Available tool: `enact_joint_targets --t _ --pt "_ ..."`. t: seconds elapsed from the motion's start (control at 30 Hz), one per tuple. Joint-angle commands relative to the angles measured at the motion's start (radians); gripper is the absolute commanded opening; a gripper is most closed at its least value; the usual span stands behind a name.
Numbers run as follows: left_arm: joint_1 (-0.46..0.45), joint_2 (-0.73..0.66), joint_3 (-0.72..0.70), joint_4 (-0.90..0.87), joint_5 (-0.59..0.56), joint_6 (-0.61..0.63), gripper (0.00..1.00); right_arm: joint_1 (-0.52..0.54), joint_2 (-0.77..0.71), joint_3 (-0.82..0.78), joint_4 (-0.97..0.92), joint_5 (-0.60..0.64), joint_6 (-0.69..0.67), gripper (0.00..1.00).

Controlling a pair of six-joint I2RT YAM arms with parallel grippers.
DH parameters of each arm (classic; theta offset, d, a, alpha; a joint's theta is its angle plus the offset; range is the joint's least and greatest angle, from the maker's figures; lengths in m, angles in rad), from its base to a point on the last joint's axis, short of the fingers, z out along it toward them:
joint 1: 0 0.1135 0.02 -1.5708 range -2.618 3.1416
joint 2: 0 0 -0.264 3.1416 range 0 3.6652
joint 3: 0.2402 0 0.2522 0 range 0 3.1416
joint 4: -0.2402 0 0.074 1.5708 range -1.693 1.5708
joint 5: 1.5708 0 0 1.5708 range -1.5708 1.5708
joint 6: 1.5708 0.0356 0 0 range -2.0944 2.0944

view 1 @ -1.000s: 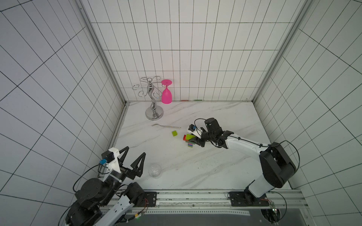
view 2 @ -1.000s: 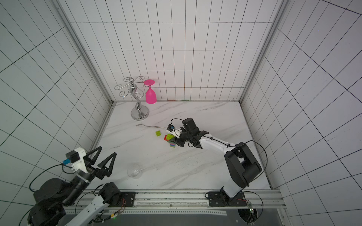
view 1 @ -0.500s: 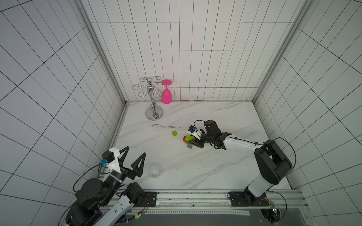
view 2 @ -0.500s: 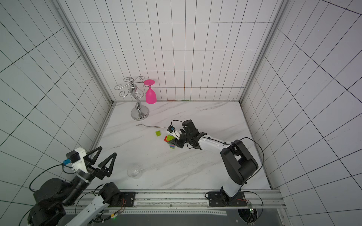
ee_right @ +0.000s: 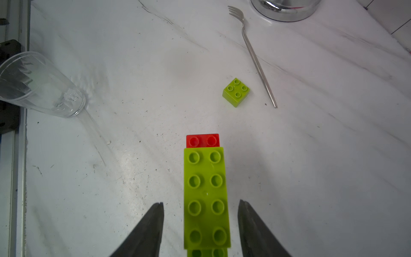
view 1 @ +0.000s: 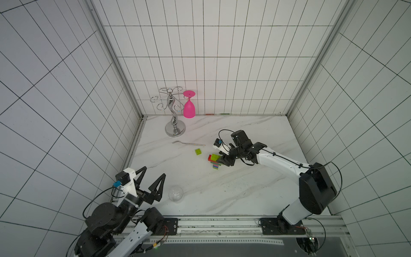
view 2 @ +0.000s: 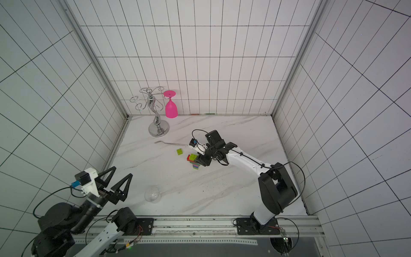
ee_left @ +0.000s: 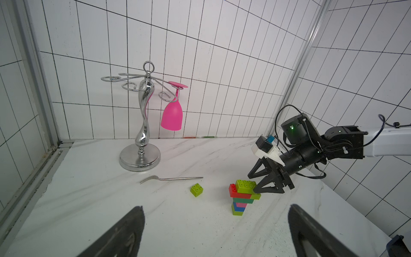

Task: Assemble a spoon with lego
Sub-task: Adjust the lego brick at the center of the board.

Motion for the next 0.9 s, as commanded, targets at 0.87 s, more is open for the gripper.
enact_joint_targets --t 0.87 --pt "0.004 -0.011 -0.015 0.023 0.026 0.013 0.99 0.096 0.223 0.347 -0.386 0.207 -0.095 0.33"
